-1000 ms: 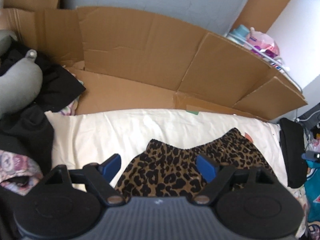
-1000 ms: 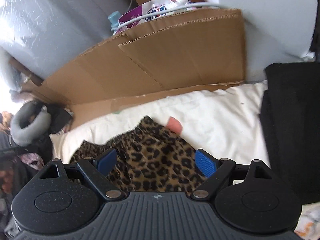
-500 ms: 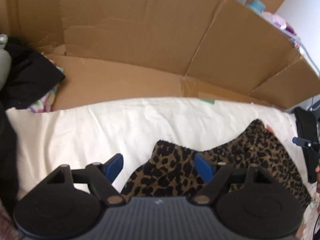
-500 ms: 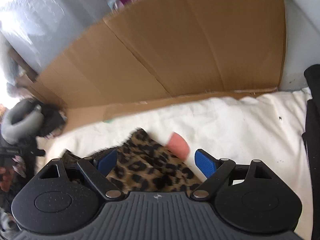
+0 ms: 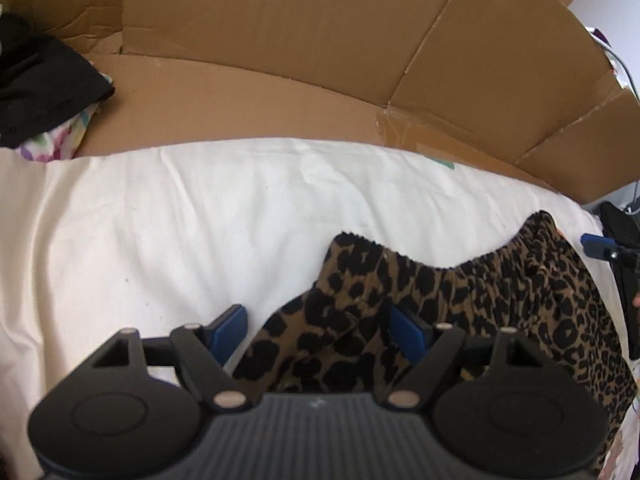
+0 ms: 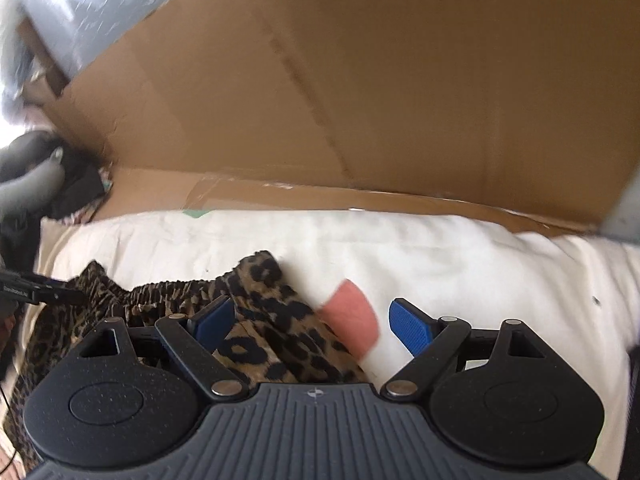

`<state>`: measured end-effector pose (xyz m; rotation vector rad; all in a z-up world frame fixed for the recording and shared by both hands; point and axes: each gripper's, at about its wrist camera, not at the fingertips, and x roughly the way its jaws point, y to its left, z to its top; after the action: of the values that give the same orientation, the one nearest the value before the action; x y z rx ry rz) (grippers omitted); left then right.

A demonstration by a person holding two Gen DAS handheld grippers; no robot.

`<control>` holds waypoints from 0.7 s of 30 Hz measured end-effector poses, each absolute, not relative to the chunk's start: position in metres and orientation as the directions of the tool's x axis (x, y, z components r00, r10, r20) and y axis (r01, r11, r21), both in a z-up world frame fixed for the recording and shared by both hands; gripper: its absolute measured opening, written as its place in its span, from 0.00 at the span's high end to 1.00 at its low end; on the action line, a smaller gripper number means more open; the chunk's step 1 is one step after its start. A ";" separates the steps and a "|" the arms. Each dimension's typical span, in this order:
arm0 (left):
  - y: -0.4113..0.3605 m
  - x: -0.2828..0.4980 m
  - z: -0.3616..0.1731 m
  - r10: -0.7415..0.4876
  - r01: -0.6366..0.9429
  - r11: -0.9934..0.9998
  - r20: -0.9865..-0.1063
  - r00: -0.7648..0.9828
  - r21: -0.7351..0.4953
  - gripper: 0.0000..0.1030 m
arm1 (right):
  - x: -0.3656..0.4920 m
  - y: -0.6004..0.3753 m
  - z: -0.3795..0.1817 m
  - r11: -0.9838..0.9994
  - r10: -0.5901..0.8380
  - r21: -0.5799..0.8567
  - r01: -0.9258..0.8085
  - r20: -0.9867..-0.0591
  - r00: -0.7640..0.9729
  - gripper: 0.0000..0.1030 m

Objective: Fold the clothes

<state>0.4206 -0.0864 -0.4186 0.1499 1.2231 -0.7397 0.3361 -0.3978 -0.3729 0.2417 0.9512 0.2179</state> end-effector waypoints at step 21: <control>-0.070 0.395 -0.365 -0.542 0.706 0.673 -0.797 0.267 -0.222 0.90 | 0.335 -0.384 -0.358 0.975 0.218 0.146 -0.168 -0.773 0.596 1.00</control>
<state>0.3951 -0.0705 -0.3655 0.1919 0.9884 -0.8495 0.3349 -0.3843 -0.3577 0.0599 0.9051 0.2240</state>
